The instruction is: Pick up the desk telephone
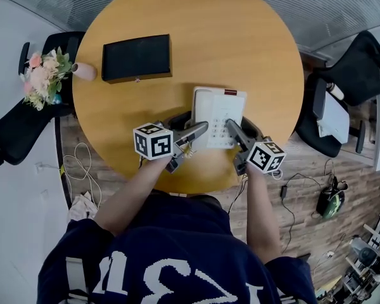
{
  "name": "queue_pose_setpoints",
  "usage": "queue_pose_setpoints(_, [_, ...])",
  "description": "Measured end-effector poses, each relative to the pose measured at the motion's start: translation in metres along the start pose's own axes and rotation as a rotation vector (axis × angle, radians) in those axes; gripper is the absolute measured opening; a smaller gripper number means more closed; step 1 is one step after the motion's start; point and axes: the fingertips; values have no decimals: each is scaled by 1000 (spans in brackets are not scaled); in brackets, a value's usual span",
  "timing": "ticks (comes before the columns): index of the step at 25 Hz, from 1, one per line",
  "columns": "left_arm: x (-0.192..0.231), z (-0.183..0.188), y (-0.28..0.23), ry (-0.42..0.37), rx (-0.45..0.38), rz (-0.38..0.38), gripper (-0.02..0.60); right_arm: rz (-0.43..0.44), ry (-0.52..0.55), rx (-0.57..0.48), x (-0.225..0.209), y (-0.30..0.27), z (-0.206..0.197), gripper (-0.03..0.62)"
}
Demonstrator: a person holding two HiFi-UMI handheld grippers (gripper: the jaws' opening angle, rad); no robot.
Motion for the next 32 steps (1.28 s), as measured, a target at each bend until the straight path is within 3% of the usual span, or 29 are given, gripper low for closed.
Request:
queue_pose_setpoints(6, [-15,38,23,-95,-82,-2,334,44,53,-75,40,-2,23,227])
queue_pose_setpoints(16, [-52,111,68,-358,-207,-71,334,146,243,-259,138,6,91,204])
queue_pose_setpoints(21, [-61,142,91,-371,-318,-60,334,182,320,-285,175,2,109,201])
queue_pose_setpoints(32, [-83,172,117,-488,-378,-51,334,236,340,-365,212,10,116,195])
Point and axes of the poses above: the fingertips, and each gripper's own axes: y backward along the fingers, x to its left, z out of its top, and after that the axes turned 11 degrees about -y, right-handed
